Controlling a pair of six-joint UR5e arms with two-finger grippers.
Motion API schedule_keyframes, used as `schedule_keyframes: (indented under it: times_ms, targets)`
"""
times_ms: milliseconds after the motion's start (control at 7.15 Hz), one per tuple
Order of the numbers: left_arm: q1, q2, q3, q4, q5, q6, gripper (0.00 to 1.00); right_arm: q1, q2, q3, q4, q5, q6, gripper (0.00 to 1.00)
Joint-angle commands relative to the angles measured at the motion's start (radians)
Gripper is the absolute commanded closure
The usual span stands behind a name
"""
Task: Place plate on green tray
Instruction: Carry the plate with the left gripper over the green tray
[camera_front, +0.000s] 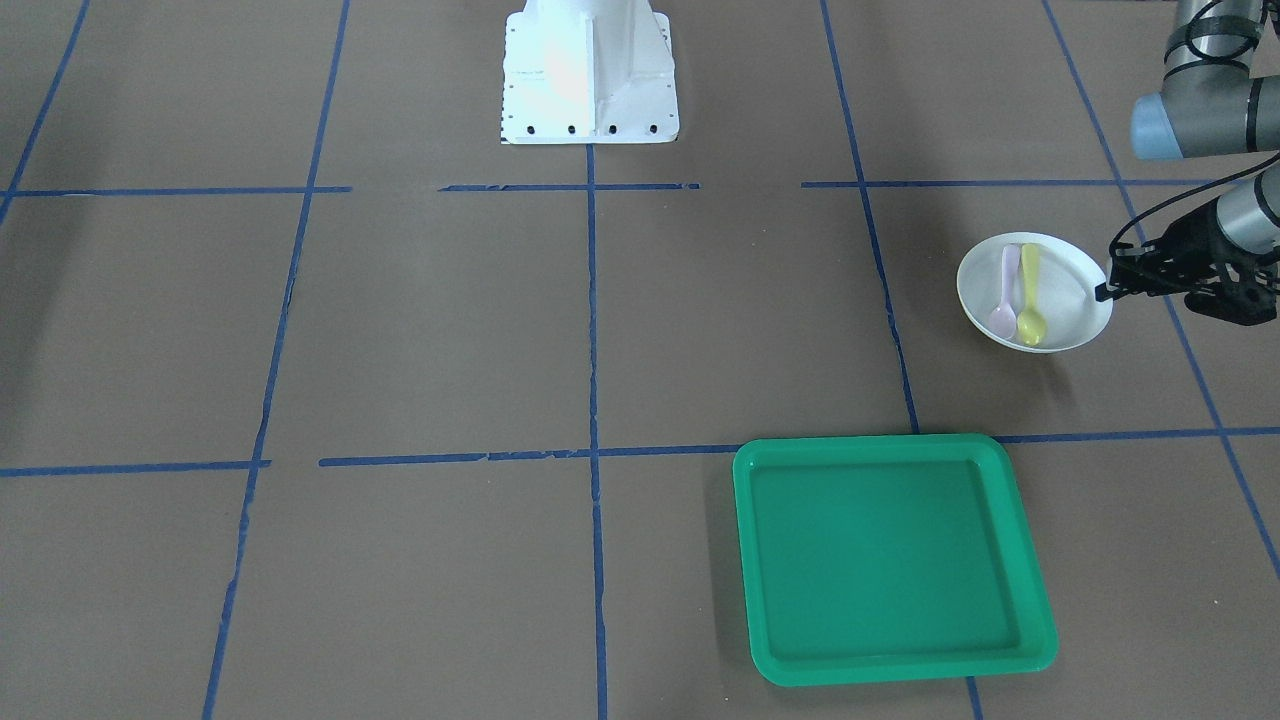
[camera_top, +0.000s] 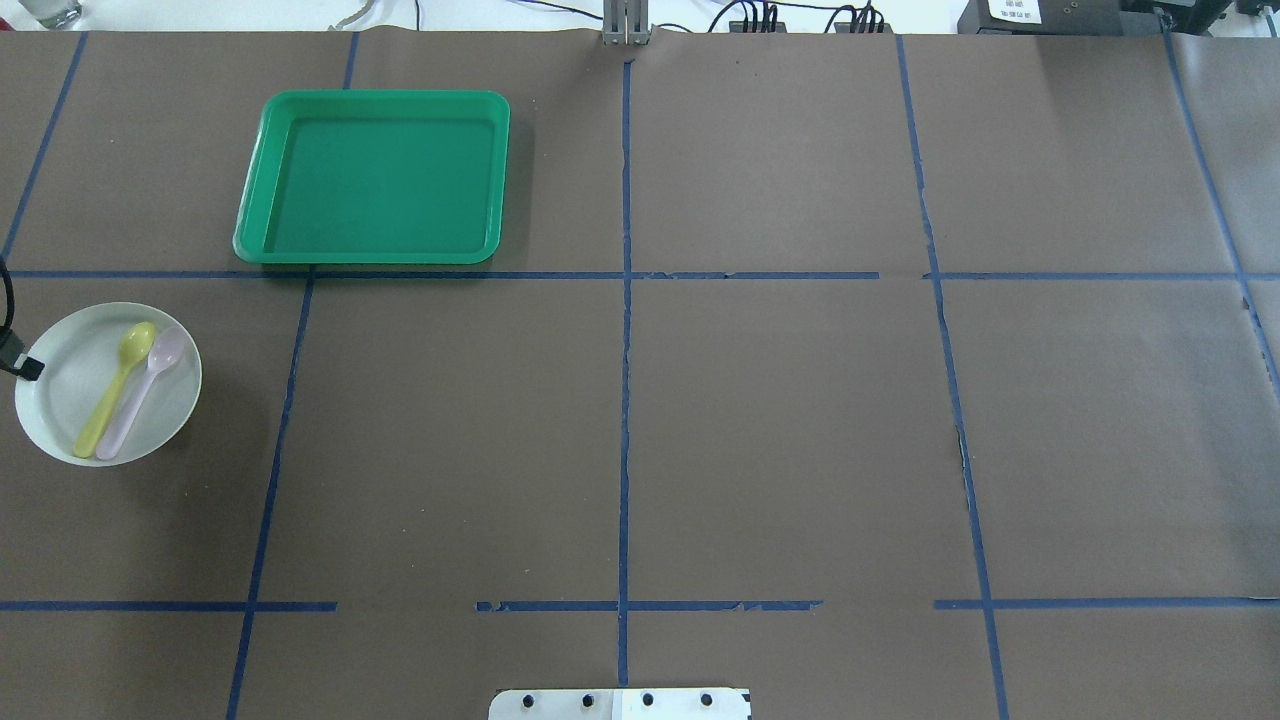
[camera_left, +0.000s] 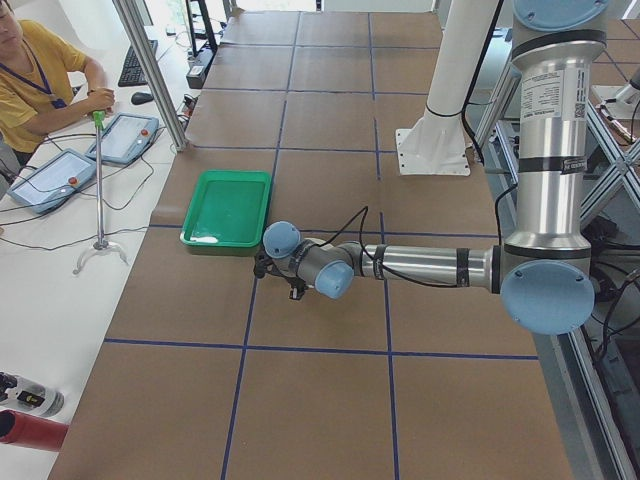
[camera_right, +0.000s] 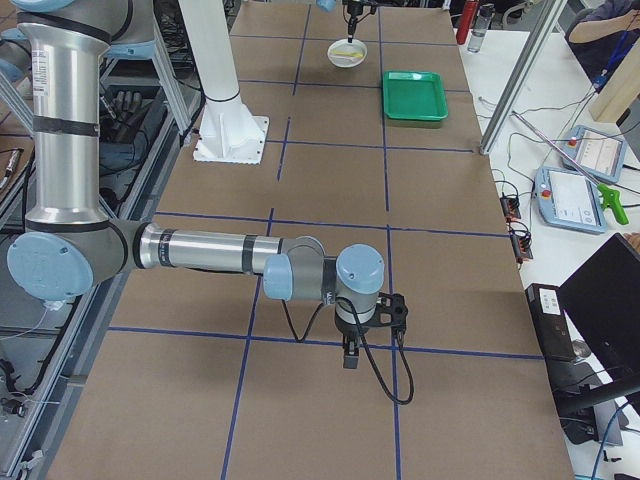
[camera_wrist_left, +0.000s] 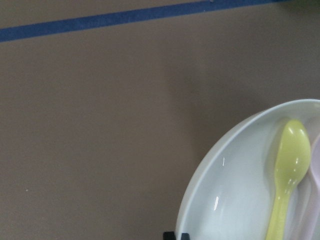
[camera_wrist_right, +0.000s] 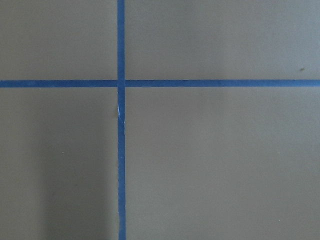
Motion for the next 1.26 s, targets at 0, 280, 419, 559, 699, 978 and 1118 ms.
schedule_keyframes:
  times_ms: [0, 280, 419, 559, 699, 978, 1118]
  targets:
    - [-0.008, -0.125, 0.054, -0.003, -0.006, -0.111, 1.0, 0.0, 0.0, 0.0, 0.0, 0.0, 0.0, 0.0]
    - [-0.005, -0.3, 0.189, -0.006, -0.006, -0.197, 1.0, 0.0, 0.0, 0.0, 0.0, 0.0, 0.0, 0.0]
    - [-0.003, -0.366, 0.247, -0.015, -0.007, -0.234, 1.0, 0.0, 0.0, 0.0, 0.0, 0.0, 0.0, 0.0]
    - [-0.002, -0.417, 0.296, -0.023, -0.007, -0.252, 1.0, 0.0, 0.0, 0.0, 0.0, 0.0, 0.0, 0.0]
    - [0.0, -0.484, 0.377, -0.049, -0.007, -0.278, 1.0, 0.0, 0.0, -0.002, 0.0, 0.0, 0.0, 0.0]
    - [0.003, -0.586, 0.525, -0.151, -0.007, -0.398, 1.0, 0.0, 0.0, -0.002, 0.0, 0.0, 0.0, 0.0]
    - [0.006, -0.627, 0.603, -0.188, -0.006, -0.412, 1.0, 0.0, 0.0, -0.002, 0.0, 0.0, 0.0, 0.0]
